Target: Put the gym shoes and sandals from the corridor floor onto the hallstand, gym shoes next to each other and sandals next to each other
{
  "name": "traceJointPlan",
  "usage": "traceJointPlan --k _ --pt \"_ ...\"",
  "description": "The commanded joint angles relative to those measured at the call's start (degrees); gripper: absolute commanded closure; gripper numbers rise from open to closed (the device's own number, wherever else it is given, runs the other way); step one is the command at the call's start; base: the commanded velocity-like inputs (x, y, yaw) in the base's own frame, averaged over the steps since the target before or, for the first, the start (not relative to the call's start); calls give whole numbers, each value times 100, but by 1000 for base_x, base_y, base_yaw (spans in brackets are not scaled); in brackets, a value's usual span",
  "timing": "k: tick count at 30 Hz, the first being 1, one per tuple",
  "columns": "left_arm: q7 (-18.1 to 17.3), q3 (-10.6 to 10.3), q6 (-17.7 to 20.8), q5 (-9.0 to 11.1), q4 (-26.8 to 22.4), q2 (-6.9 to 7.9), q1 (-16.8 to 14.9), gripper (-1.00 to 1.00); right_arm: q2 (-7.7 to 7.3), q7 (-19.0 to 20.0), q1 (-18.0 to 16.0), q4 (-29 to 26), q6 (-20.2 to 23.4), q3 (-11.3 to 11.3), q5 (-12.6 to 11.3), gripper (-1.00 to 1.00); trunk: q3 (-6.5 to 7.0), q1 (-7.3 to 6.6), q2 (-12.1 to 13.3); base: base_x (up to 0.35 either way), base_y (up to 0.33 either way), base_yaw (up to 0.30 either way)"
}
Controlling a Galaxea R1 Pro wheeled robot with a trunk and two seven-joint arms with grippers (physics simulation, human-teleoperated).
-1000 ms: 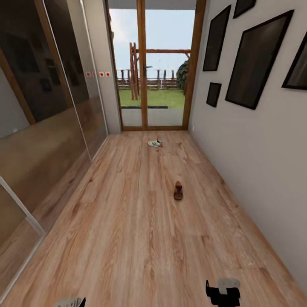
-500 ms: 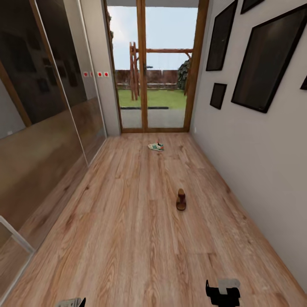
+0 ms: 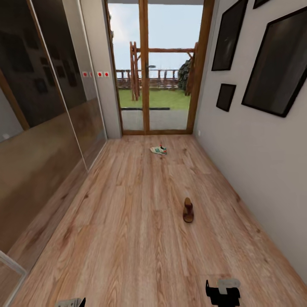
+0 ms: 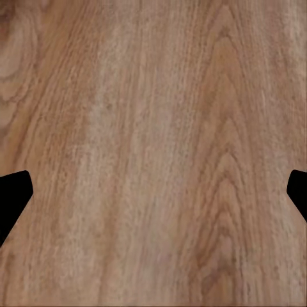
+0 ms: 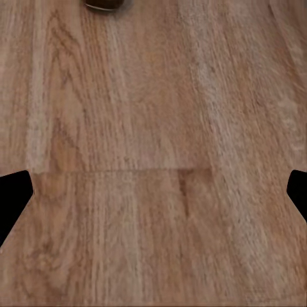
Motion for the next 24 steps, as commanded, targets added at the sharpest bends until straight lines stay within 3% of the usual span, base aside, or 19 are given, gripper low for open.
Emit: traceJointPlan --k 1,24 --pt "-56 18 -4 55 6 -1 -3 -100 0 -21 -4 7 -17 -46 61 -100 -5 2 -2 334 127 0" --pt "-56 18 -1 55 6 -1 -4 -100 4 -21 -4 7 -17 -46 61 -100 -5 2 -2 334 119 0"
